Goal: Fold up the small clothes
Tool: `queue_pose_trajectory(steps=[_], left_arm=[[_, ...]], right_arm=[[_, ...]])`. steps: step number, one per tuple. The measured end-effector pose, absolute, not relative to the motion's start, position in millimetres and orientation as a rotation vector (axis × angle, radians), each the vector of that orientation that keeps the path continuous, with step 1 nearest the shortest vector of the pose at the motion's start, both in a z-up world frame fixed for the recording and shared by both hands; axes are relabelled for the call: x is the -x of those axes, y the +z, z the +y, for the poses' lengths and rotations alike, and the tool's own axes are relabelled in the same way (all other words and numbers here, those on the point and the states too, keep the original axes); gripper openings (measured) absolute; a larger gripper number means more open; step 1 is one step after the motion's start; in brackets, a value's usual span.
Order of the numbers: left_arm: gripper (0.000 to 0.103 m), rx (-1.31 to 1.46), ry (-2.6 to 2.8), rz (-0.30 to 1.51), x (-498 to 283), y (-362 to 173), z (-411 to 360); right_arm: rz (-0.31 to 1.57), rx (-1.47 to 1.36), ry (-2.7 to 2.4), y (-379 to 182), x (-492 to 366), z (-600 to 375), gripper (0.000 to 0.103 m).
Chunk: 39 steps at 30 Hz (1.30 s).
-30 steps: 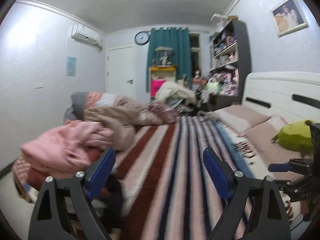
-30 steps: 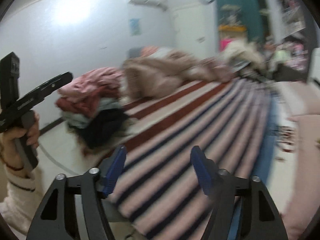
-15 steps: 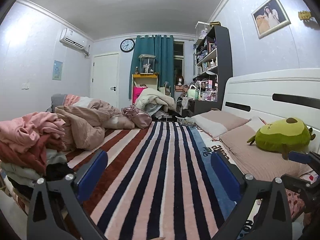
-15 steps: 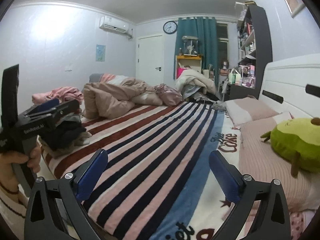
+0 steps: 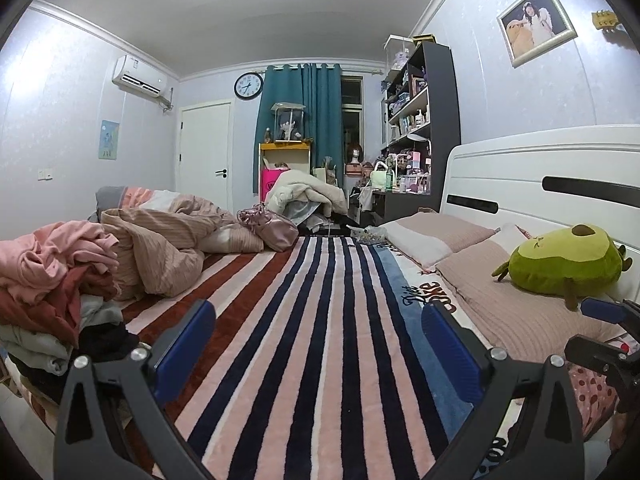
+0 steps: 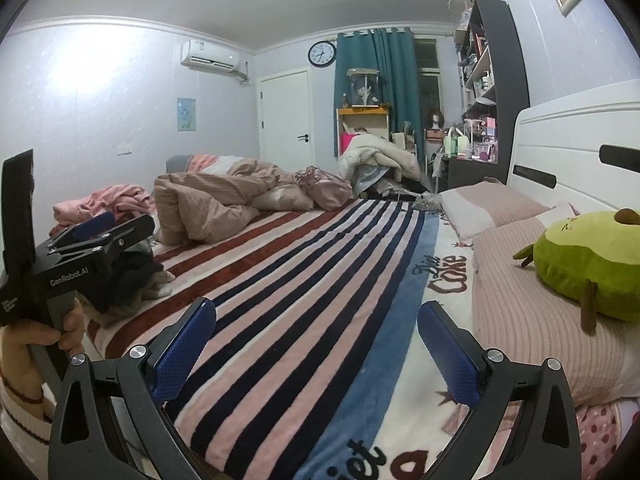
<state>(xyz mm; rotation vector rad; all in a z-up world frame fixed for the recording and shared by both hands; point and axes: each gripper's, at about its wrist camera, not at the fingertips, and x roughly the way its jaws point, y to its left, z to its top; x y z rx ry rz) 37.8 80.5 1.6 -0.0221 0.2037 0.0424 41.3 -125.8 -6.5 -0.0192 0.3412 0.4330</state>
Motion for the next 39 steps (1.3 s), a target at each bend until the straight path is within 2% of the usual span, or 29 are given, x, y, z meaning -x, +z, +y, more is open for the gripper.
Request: queue_pose_trajectory(steps=[39], left_arm=[[0.102,-0.017,0.044,0.223,-41.9,-6.0,79.9]], right_arm=[[0.332,-0.023,0.426,-2.5,-42.3,-120.9,0.101]])
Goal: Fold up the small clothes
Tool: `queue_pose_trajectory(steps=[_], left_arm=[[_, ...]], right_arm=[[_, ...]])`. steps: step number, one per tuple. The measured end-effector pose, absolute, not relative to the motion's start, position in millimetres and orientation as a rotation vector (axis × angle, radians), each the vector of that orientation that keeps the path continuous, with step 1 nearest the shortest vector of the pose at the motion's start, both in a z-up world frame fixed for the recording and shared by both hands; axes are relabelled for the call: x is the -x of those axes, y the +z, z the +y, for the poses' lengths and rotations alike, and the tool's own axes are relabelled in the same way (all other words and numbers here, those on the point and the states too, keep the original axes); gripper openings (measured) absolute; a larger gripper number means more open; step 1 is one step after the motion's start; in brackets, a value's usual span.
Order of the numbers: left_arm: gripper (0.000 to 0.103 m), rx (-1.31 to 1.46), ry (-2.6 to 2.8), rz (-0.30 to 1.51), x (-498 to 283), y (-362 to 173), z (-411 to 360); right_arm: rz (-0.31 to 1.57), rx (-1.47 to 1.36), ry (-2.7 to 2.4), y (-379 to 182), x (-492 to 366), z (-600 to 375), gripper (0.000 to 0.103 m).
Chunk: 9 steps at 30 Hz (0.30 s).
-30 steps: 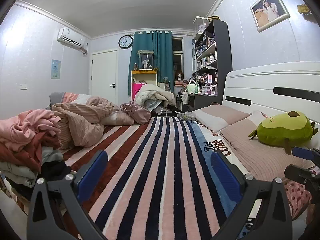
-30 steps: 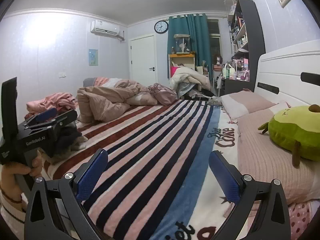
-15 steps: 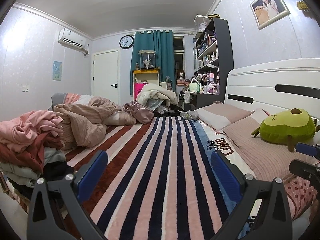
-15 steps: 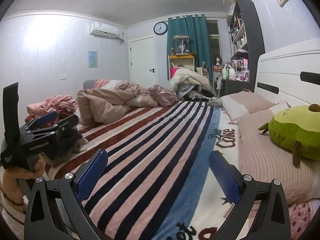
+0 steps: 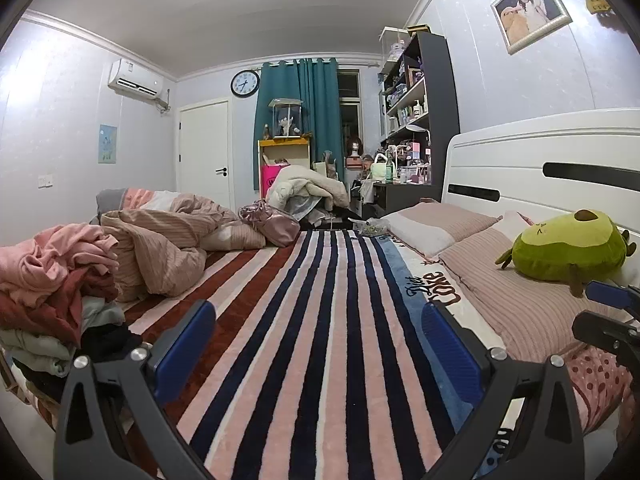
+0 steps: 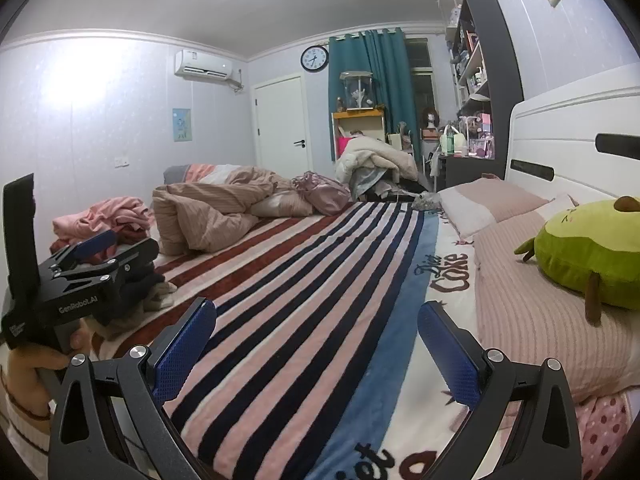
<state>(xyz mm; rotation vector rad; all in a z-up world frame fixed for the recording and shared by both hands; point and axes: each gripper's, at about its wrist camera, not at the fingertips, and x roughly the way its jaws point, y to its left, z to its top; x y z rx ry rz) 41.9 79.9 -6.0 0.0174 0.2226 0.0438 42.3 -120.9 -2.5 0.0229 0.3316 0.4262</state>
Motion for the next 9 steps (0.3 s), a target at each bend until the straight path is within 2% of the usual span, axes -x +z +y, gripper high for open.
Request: queue_pose_trajectory(steps=[9], left_arm=[[0.102,-0.011,0.021,0.237,-40.3,-6.5,79.0]], right_arm=[[0.330,-0.029,0.425,-3.5,-40.6,-120.7,0.101]])
